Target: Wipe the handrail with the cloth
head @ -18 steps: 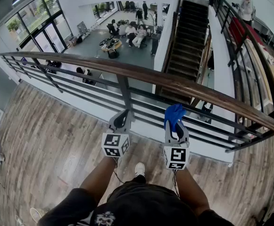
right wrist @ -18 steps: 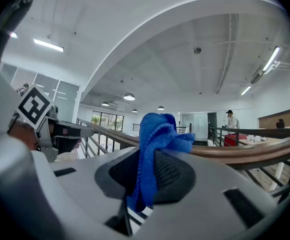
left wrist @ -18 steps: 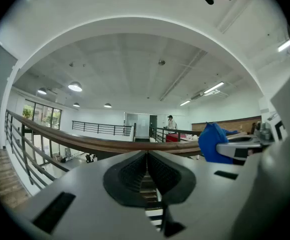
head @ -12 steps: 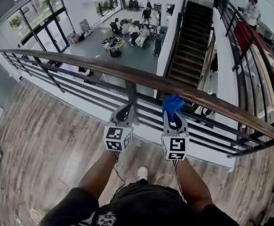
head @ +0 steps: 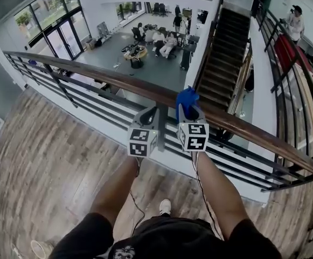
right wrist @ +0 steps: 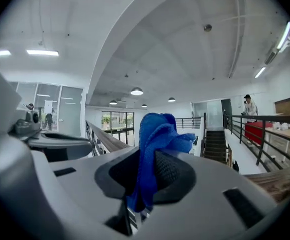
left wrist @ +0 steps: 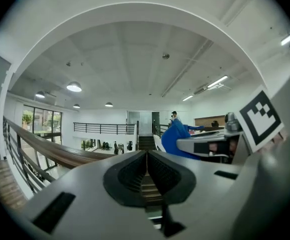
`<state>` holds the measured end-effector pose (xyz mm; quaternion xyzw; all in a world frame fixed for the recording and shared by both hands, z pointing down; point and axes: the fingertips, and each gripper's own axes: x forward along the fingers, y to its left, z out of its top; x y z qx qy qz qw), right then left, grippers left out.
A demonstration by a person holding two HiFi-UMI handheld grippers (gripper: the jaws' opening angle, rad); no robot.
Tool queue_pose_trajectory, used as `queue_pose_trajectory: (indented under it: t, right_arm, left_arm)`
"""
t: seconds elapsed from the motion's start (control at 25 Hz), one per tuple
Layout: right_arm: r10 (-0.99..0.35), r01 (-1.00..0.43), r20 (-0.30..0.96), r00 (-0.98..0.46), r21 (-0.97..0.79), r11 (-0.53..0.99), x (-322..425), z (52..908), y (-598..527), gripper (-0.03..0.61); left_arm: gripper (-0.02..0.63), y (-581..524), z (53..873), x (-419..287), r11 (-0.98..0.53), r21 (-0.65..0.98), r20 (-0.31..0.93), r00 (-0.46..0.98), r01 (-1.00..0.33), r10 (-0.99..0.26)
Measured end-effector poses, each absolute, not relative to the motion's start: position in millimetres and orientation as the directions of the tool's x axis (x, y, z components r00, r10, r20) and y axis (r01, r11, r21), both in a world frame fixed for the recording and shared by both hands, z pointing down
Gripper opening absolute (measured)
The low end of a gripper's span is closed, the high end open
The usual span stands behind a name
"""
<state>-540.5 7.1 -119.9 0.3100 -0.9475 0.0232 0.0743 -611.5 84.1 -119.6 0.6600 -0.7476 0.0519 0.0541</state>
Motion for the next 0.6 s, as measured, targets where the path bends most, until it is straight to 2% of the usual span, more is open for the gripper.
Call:
queue_pose_trajectory:
  t: [0.36,0.6]
  right_arm:
    - [-0.594,-0.657,0.373,-0.712,-0.058,0.751,-567,-85,-43,0.067]
    - [-0.604,-0.696,0.425,-0.674,-0.091,0.712,-540,-75,-65,0.067]
  left_arm:
    - [0.012,67,-122,-613,0.095,0.017,0.154,-0.091,-0.995,-0.984]
    - [0.012,56,-112,-595,0.091,0.010,0.182,-0.088,-0.996,-0.979]
